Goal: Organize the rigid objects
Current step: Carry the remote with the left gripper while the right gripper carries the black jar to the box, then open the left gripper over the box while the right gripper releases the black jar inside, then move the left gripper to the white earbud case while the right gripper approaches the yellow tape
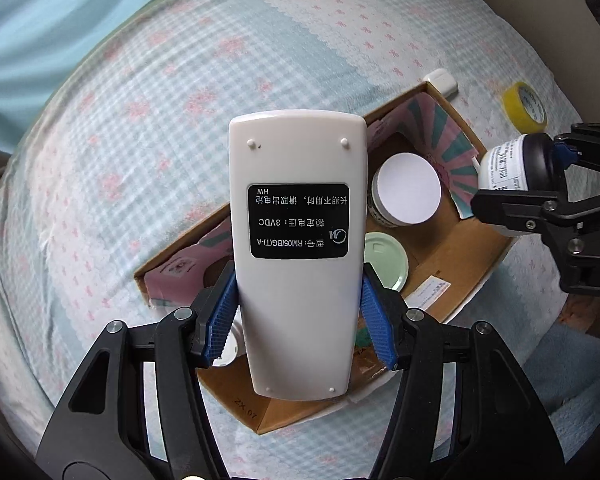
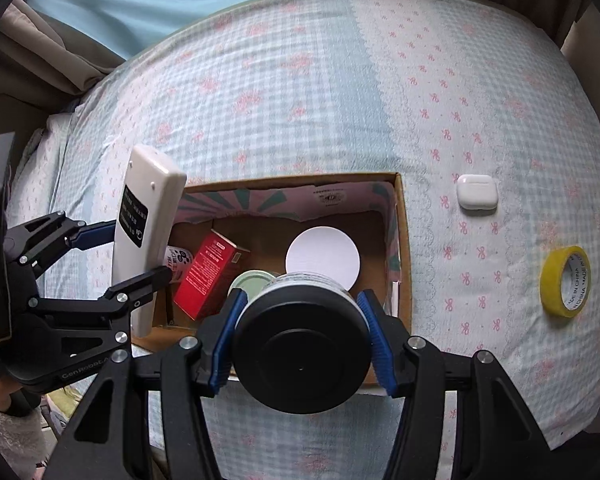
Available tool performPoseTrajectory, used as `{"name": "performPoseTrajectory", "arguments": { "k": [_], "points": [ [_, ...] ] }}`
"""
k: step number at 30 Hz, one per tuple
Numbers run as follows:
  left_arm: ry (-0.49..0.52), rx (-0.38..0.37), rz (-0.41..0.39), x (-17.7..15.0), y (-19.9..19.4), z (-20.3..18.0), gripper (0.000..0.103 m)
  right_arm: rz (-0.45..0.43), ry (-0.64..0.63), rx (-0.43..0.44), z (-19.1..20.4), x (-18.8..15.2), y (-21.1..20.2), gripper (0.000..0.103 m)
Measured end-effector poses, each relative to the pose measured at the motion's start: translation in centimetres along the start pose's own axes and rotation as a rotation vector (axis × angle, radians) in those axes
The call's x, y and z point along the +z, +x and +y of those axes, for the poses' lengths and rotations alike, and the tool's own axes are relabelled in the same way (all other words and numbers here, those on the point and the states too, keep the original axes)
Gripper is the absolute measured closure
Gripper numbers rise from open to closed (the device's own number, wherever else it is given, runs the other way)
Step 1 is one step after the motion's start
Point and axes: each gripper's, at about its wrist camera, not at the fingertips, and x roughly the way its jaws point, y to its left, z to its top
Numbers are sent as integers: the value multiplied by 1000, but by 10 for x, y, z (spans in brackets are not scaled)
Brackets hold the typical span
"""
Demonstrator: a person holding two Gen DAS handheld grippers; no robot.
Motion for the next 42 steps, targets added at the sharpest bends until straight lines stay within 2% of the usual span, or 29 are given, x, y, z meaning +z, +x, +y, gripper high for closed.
{"name": "performPoseTrajectory", "arguments": {
  "k": [7, 11, 15, 16, 17, 18, 19, 20, 25, 27, 34, 37, 42],
  "points": [
    [113, -35, 60, -4, 43, -26, 49, 56, -122, -54, 5, -15, 51, 51],
    [121, -49, 77, -3, 55, -26, 49, 55, -173, -39, 4, -19, 61, 51],
    [128, -48, 79, 0, 62, -24, 48, 91, -163, -4, 0, -16, 73, 50],
    [134, -51, 73, 0, 62, -25, 29, 102, -154, 1, -2, -16, 75, 47],
    [138, -50, 64, -1, 61, -25, 11, 106, -146, 5, -4, -16, 76, 31],
    [145, -49, 44, -3, 58, -26, 0, 100, -137, 9, -7, -15, 75, 19],
    [152, -53, 35, -5, 57, -26, 0, 84, -118, 13, -11, -15, 71, 1],
    [156, -56, 35, -7, 56, -27, 0, 63, -103, 36, -15, -14, 66, 0],
    [134, -44, 39, -21, 57, -22, 0, 25, -9, 130, -32, -14, 50, 0],
    [106, -55, 48, -23, 58, -14, 0, 3, 5, 134, -35, -16, 44, 0],
    [34, -83, 40, -23, 50, -2, 0, 16, -51, 62, -24, -17, 34, 0],
    [25, -74, 24, -24, 35, -5, 0, 40, -33, 46, -25, -17, 28, 0],
    [-15, -67, 1, -32, 9, -6, 0, -16, -2, 45, -27, -20, 1, 0]
  ]
}}
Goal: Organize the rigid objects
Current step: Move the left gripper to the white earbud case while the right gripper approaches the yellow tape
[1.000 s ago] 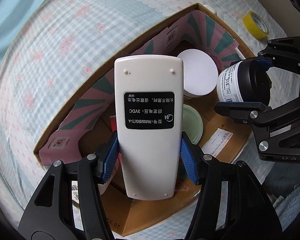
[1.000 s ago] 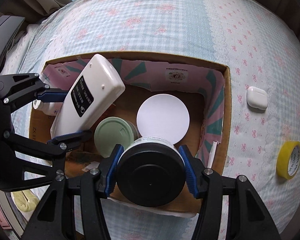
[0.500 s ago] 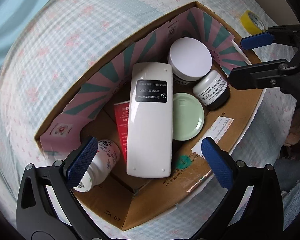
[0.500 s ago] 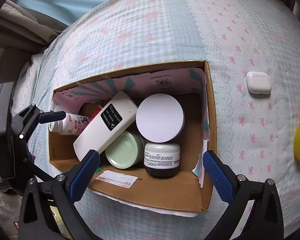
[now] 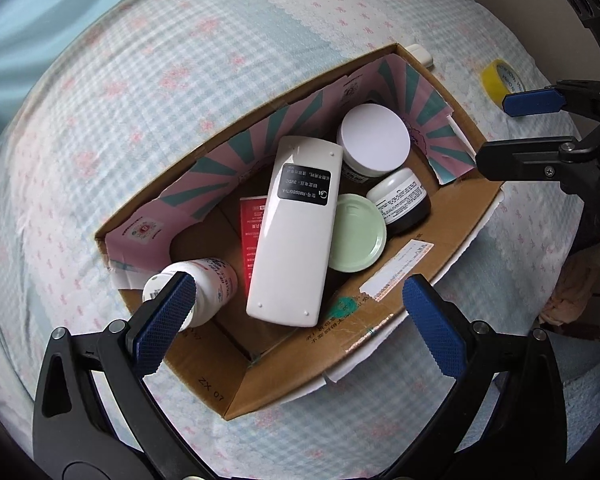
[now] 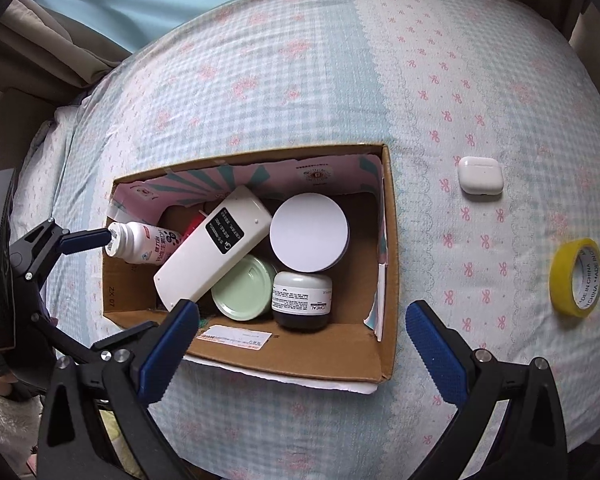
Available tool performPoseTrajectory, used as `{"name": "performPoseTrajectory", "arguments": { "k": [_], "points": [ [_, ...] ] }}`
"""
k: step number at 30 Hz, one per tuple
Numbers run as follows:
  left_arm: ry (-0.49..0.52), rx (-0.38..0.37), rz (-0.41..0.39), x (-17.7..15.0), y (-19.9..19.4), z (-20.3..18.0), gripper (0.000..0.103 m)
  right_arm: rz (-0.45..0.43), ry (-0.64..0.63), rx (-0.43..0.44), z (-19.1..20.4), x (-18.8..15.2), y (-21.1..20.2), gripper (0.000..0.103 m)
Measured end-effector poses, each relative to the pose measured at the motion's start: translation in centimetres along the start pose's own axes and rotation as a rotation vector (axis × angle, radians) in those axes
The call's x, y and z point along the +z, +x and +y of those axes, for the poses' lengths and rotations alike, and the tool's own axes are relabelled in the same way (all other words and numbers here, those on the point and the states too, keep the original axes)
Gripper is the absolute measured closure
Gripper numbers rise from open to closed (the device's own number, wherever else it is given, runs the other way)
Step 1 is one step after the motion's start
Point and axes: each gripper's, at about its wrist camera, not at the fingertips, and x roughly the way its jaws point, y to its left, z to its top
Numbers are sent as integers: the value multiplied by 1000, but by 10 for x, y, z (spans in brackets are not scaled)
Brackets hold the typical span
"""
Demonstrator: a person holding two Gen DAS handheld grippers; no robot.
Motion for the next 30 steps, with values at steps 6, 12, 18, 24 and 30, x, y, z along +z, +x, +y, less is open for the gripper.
{"name": "performPoseTrajectory", "arguments": {
  "k": [6, 12, 18, 24, 30],
  "points": [
    [-89, 18, -42, -13, -38, -14, 0, -70, 43, -16, -9, -9, -43, 0],
    [-172, 6, -116, -12, -79, -41, 0, -149, 21, -95, -30, -26, -97, 0],
    [-229, 40, -193, 8, -117, -83, 0, -252, 11, -186, -65, -49, -158, 0],
    [-256, 92, -198, 39, -123, -134, 0, -323, 22, -230, -114, -68, -195, 0],
    [-309, 76, -200, 74, -107, -183, 0, -339, 29, -230, -170, -81, -204, 0]
  ]
}}
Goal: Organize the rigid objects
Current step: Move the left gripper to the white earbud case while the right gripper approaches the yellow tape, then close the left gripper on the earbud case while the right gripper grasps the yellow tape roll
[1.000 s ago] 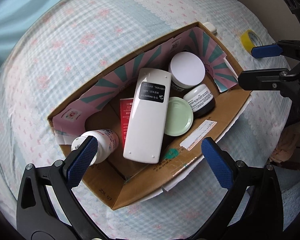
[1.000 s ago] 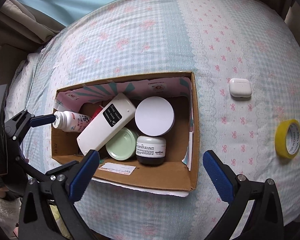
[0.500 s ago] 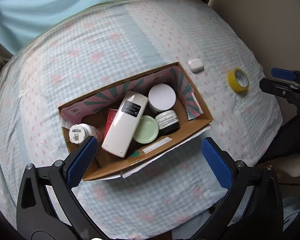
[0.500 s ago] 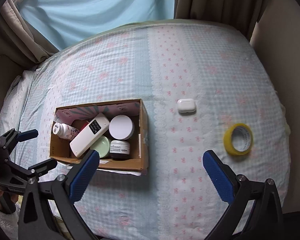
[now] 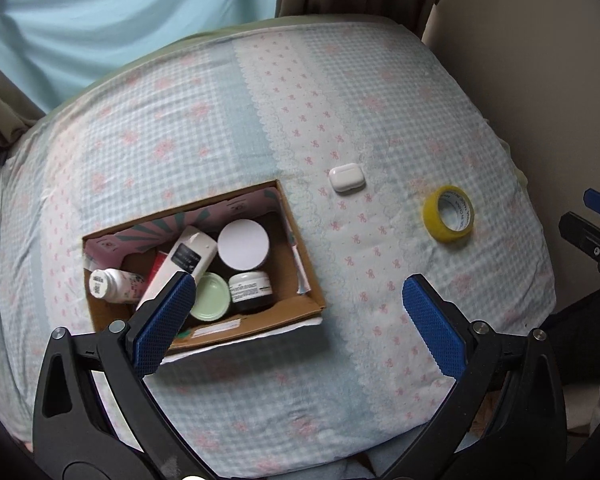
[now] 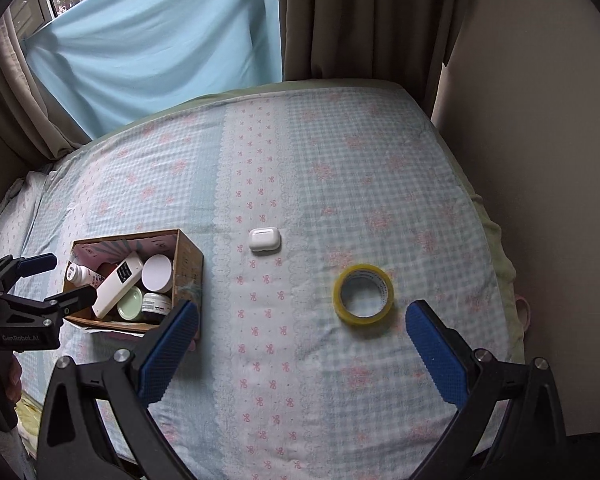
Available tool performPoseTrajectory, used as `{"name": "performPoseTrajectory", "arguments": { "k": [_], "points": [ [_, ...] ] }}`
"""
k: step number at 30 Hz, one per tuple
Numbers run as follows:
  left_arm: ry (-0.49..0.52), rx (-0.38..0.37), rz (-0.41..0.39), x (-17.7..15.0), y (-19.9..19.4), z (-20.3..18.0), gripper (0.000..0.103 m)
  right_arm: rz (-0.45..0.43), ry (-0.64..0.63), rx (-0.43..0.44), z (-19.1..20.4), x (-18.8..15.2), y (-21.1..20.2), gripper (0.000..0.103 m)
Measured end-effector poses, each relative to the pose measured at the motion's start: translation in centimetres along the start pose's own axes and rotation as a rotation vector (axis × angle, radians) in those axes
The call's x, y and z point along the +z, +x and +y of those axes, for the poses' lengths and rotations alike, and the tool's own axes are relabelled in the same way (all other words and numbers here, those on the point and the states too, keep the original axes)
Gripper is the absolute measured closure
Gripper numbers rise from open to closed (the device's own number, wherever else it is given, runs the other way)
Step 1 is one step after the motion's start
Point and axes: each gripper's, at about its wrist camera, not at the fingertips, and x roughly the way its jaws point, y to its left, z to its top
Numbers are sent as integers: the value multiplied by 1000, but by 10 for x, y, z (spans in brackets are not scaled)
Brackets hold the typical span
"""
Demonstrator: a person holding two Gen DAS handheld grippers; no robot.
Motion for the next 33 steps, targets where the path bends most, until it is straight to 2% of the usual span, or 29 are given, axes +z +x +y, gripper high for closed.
{"name": "performPoseTrajectory", "arguments": {
  "k": [7, 14, 17, 24, 30, 33],
  "points": [
    [-58, -10, -12, 19, 49, -61, 0, -39, -78, 0, -46, -17, 26, 0],
    [-91, -3, 0, 35, 129, -93, 0, -28, -133, 15, -69, -41, 92, 0],
    [-93, 4, 5, 40, 168, -96, 0, -29, -128, 33, -75, -53, 126, 0],
    [-109, 52, -12, 50, 249, -94, 0, -31, -50, 15, -87, -69, 195, 0],
    [-139, 103, -71, 59, 288, -84, 1, -21, -60, -23, -88, -70, 234, 0],
    [-146, 113, -79, 63, 301, -80, 10, -32, -30, -18, -91, -67, 245, 0]
  ]
}}
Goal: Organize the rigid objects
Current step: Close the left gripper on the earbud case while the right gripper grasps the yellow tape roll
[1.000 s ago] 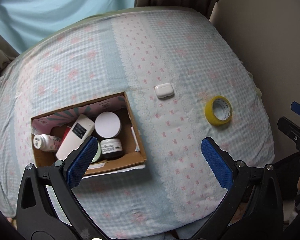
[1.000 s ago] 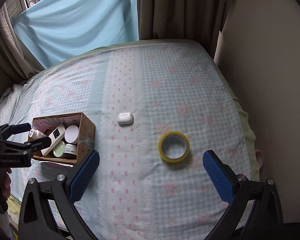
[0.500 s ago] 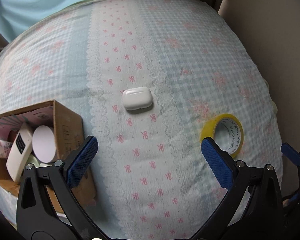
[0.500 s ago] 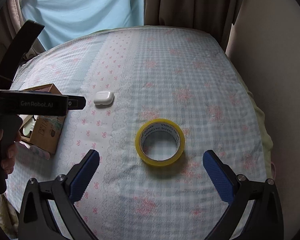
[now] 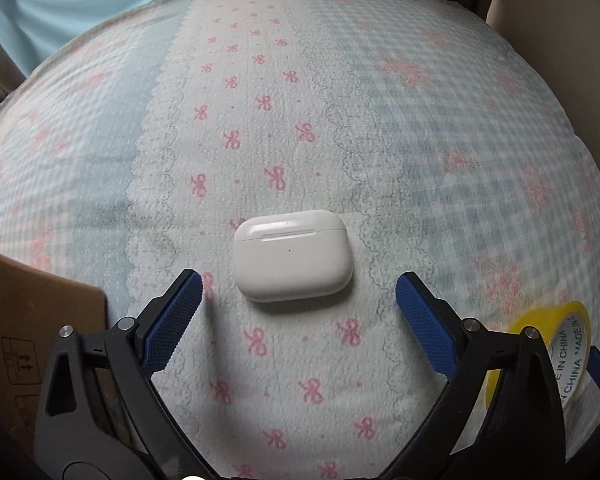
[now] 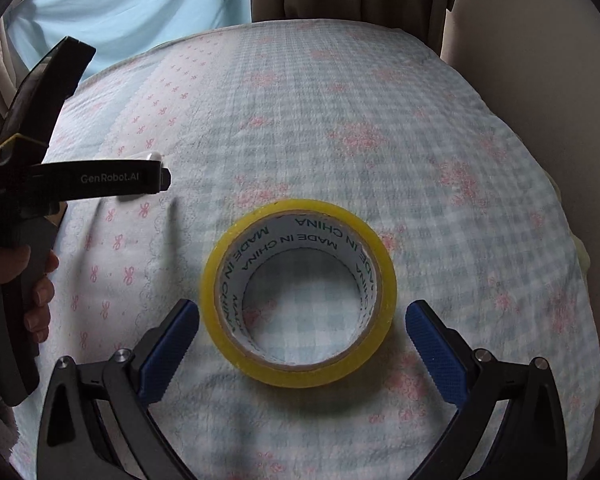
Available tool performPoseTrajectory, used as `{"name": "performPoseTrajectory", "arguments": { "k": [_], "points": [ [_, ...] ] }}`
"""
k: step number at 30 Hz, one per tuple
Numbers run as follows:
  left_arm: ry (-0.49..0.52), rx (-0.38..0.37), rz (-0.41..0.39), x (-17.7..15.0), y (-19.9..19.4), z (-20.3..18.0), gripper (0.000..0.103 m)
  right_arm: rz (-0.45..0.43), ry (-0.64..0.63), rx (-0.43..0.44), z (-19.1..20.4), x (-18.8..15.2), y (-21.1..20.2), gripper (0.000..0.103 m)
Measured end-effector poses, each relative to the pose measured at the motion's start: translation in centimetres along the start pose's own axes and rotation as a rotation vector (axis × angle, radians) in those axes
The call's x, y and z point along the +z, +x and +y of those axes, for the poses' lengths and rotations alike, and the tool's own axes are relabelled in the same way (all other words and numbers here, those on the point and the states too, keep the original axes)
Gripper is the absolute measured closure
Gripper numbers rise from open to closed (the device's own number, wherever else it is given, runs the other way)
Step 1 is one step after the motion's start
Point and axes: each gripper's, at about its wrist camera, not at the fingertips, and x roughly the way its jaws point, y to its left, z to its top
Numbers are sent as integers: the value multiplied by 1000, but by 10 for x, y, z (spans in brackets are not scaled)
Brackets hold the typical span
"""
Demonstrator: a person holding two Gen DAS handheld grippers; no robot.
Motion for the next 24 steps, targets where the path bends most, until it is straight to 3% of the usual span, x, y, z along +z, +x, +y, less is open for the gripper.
{"name": "performPoseTrajectory", "arguments": {
  "k": [10, 16, 24],
  "points": [
    [-5, 7, -54, 0, 7, -6, 18, -16, -7, -21, 4, 0, 16, 0],
    [-4, -13, -70, 4, 5, -4, 46, -15, 2, -20, 3, 1, 19, 7],
    [6, -6, -77, -1, 2, -7, 46, -3, 6, -14, 4, 2, 20, 7]
  ]
}}
